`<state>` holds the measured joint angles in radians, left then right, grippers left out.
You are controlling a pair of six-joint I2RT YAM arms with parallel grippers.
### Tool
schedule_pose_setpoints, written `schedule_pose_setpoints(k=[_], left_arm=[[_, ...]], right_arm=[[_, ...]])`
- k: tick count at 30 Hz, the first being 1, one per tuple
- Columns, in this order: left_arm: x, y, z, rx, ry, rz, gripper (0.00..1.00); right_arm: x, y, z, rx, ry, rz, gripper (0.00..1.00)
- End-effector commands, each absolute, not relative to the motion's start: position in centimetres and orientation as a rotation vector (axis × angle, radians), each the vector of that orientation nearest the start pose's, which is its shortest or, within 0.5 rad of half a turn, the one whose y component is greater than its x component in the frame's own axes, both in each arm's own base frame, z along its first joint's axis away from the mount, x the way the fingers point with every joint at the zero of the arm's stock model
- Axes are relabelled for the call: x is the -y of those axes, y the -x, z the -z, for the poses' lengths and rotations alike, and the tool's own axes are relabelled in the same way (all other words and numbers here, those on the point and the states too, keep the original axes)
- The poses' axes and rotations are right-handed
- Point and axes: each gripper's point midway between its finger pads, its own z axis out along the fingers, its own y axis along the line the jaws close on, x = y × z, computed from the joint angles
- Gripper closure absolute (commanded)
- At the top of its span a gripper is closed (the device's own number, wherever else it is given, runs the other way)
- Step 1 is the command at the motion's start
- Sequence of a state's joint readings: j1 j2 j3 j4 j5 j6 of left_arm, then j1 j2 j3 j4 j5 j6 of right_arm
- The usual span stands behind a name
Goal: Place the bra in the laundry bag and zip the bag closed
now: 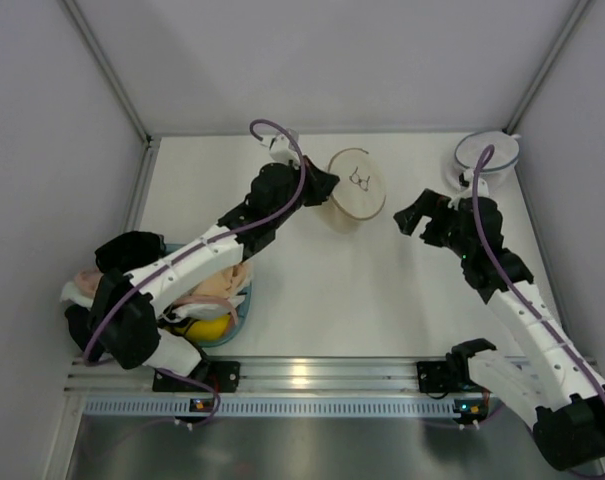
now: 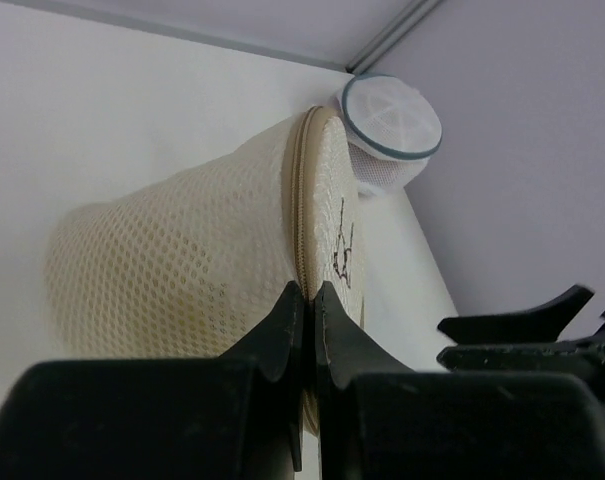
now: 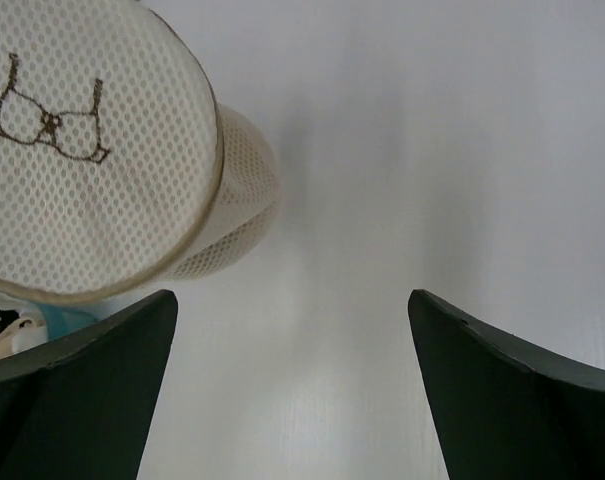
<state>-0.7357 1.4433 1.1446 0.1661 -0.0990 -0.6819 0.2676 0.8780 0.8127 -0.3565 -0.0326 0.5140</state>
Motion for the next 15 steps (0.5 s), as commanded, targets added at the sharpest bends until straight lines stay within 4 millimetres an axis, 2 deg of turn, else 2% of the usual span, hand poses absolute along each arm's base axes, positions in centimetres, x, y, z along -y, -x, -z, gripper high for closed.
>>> schedule_pose_setpoints(k=[1, 3, 4, 7, 9, 10, 11, 13, 14, 15], left_arm=[[32.9, -36.8, -31.1, -1.749, 0.202, 1.043, 1.0], [32.6, -37.3, -31.1, -1.741, 0.274, 1.081, 1.0], [32.5, -37.5, -30.8, -1.745, 0.302, 1.087, 1.0], [32.2, -37.8, -30.8, -1.727, 0.379, 1.122, 1.0], [32.2, -38.0, -30.8, -1.721, 0.415, 1.142, 1.0], [32.2, -37.9, -30.7, -1.723, 0.422, 1.15, 1.0], [32.4, -37.9, -30.7, -1.723, 0.429, 1.163, 1.0], [32.8, -37.8, -30.1, -1.743, 0.427, 1.182, 1.0], [33.0, -37.6, -30.0, -1.748, 0.435, 1.204, 1.0], [33.3, -37.6, -29.7, -1.754, 0.431, 1.22, 1.0]], right_arm=[[-13.0, -29.8, -22.7, -1.925, -0.345, -0.773, 0.01], [-13.3, -30.1, -23.4, -1.861, -0.38, -0.837, 0.01], [-13.4, -30.5, -24.4, -1.797, -0.398, -0.872, 0.01], [-13.4, -31.4, -25.4, -1.749, -0.428, -0.891, 0.01], [-13.5, -32.0, -25.6, -1.734, -0.445, -0.905, 0.01], [-13.7, -32.2, -25.0, -1.742, -0.478, -0.925, 0.01], [-13.8, -32.5, -25.6, -1.701, -0.49, -0.953, 0.01], [-14.0, -32.7, -25.0, -1.669, -0.554, -1.016, 0.01], [-13.9, -33.0, -25.7, -1.62, -0.566, -1.04, 0.01], [-14.0, -33.3, -25.2, -1.624, -0.596, -1.057, 0.0]])
